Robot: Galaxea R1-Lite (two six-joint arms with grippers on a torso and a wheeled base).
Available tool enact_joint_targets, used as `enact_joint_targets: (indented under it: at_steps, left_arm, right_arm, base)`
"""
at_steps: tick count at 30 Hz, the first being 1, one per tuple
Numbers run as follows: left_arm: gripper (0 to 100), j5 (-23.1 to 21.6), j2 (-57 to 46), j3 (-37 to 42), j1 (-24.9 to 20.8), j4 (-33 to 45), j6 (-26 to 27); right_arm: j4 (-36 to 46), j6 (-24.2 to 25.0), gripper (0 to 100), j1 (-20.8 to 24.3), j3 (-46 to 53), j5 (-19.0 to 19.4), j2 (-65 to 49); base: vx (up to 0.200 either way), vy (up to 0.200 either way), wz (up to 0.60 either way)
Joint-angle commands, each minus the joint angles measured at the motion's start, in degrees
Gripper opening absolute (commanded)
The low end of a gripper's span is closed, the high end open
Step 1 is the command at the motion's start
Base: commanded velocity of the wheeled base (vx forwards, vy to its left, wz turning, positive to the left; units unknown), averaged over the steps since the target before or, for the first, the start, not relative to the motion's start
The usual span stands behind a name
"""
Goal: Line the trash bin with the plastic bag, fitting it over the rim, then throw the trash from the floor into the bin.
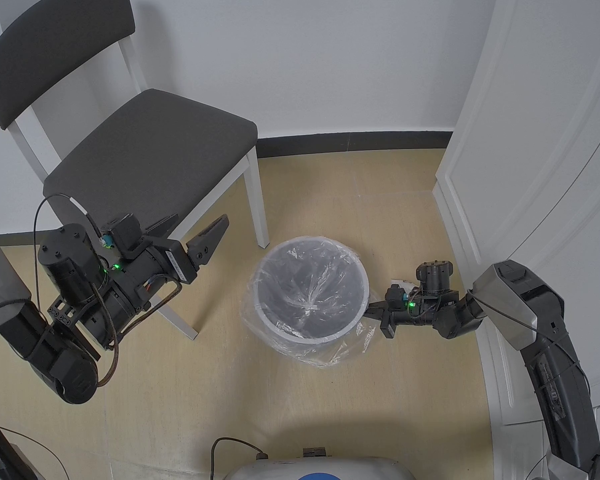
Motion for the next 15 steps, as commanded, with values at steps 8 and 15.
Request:
enact_joint_targets:
  at_steps: [8, 15]
  left_arm:
    - [100, 0.0, 0.5, 0.0, 0.0, 0.0, 0.0]
    - [100, 0.0, 0.5, 0.1, 0.0, 0.0, 0.1]
  right_arm:
    - [0.8, -0.1, 100, 0.8, -3.7, 0.0, 2.4]
    - [0.8, -1.5, 100, 0.3, -0.2, 0.0, -0.7]
  base:
    - [0.0, 0.0, 0.0]
    - [0.0, 0.0, 0.0]
